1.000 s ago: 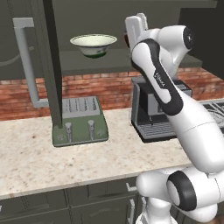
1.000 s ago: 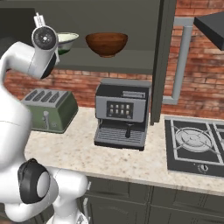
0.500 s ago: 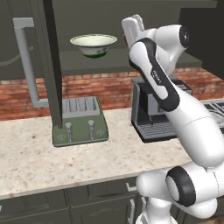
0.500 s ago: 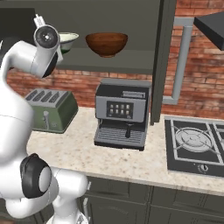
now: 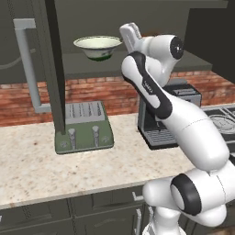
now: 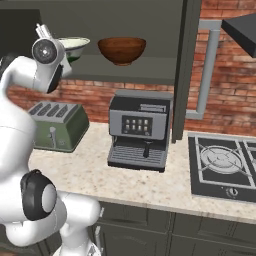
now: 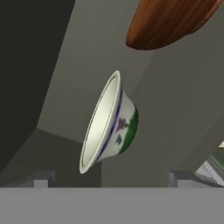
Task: Move the bowls from the cabinet to the plates on the dining table.
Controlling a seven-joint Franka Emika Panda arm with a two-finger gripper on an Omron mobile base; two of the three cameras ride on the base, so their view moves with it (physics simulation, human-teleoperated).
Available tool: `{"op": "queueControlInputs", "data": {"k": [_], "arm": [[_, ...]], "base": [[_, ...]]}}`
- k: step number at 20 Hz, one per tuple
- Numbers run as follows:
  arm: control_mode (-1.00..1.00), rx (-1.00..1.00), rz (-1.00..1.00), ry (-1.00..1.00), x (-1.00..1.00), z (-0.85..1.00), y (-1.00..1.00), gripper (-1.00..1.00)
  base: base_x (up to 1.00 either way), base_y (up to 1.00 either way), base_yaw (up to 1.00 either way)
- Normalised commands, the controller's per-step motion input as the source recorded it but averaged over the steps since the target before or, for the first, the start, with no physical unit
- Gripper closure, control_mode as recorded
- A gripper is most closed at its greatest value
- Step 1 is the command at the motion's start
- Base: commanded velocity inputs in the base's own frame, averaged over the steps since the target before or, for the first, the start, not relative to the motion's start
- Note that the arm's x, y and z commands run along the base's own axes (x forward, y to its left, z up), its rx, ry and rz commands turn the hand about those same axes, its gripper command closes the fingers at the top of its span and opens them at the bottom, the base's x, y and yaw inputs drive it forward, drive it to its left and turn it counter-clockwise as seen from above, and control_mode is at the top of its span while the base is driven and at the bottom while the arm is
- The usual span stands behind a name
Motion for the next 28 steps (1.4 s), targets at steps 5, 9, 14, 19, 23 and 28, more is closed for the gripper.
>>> {"op": "queueControlInputs", "data": {"k": [5, 9, 14, 19, 23, 28], "arm": [[-1.0, 0.11, -0.09, -0.01, 0.29, 0.0, -0.05, -1.0], [-1.0, 0.16, -0.07, 0.0, 0.3, 0.0, -0.03, -1.0], [-1.0, 0.1, 0.0, 0.0, 0.39, 0.0, 0.0, -1.0], [-1.0, 0.07, 0.14, 0.06, 0.58, -0.04, 0.01, -1.0], [-1.0, 0.01, 0.22, 0.08, 0.45, -0.03, 0.0, -1.0], [-1.0, 0.0, 0.22, 0.03, 0.29, -0.1, 0.0, -1.0]], "base": [[0.0, 0.0, 0.0], [0.0, 0.0, 0.0], [0.0, 0.0, 0.0], [0.0, 0.0, 0.0], [0.0, 0.0, 0.0], [0.0, 0.0, 0.0]]}}
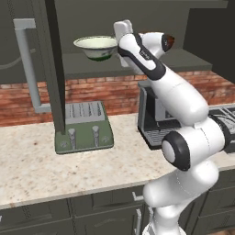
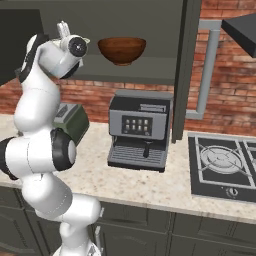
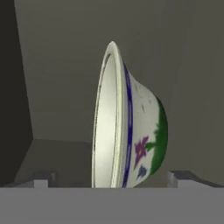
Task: Move the bowls from the cabinet to the plates on the dining table.
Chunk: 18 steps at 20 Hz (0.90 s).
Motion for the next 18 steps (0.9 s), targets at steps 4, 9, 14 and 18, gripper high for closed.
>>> {"op": "queueControlInputs", "data": {"k": [4, 9, 14, 18], "arm": [[-1.0, 0.0, 0.15, -0.03, 0.02, -0.3, 0.02, -1.0], [-1.0, 0.0, 0.09, -0.04, 0.16, -0.27, 0.16, -1.0], [-1.0, 0.0, 0.06, -0.02, 0.35, -0.1, 0.14, -1.0], [-1.0, 0.0, 0.06, 0.01, 0.35, -0.09, 0.07, -1.0]], "base": [[0.0, 0.0, 0.0], [0.0, 0.0, 0.0], [0.0, 0.0, 0.0], [0.0, 0.0, 0.0]]}}
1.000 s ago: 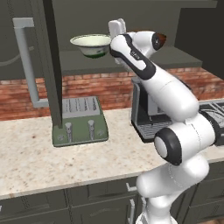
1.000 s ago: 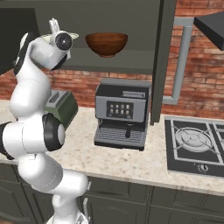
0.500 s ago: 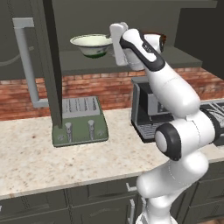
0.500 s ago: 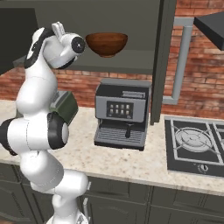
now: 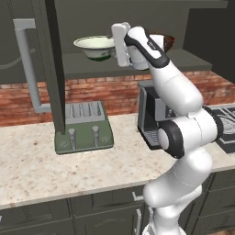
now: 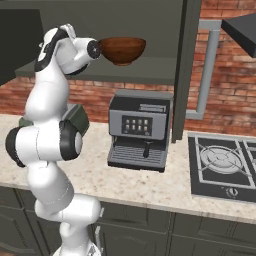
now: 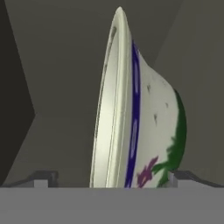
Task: Move the bowls from the cabinet to the plates on the dining table.
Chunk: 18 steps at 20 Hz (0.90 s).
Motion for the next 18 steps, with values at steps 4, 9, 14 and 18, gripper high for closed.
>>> {"op": "queueControlInputs", "data": {"k": [4, 9, 14, 18], "arm": [[-1.0, -0.03, 0.08, 0.11, 0.21, -0.16, 0.1, -1.0], [-1.0, -0.11, 0.08, 0.02, -0.03, -0.25, 0.34, 1.0], [-1.0, -0.11, 0.06, -0.01, -0.16, -0.2, 0.2, 1.0], [-1.0, -0.1, 0.05, 0.0, -0.1, -0.23, 0.17, 1.0]], "base": [[0.0, 0.0, 0.0], [0.0, 0.0, 0.0], [0.0, 0.0, 0.0], [0.0, 0.0, 0.0]]}}
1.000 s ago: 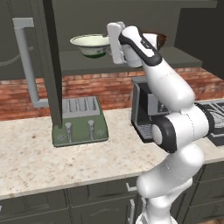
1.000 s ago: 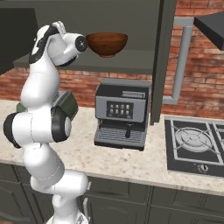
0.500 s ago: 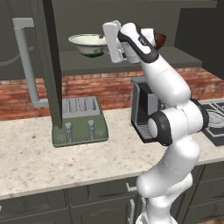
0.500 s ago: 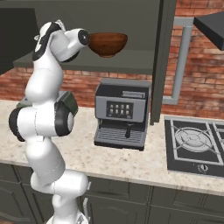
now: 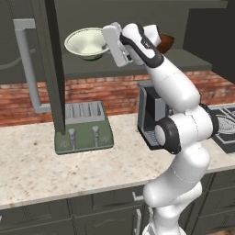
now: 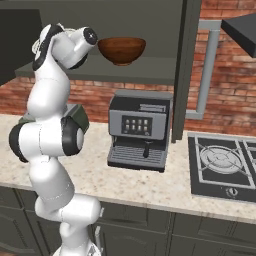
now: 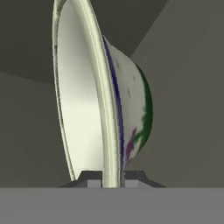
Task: Move the bowls from the cabinet to the plates on the dining table.
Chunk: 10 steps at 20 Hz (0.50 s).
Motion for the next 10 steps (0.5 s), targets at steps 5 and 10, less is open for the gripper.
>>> {"op": "queueControlInputs", "data": {"k": [5, 10], "arm": [[-1.0, -0.09, 0.06, 0.0, -0.23, -0.21, 0.03, 1.0], [-1.0, -0.08, 0.06, -0.04, -0.33, -0.09, 0.0, 1.0]], "base": [[0.0, 0.0, 0.0], [0.0, 0.0, 0.0]]}}
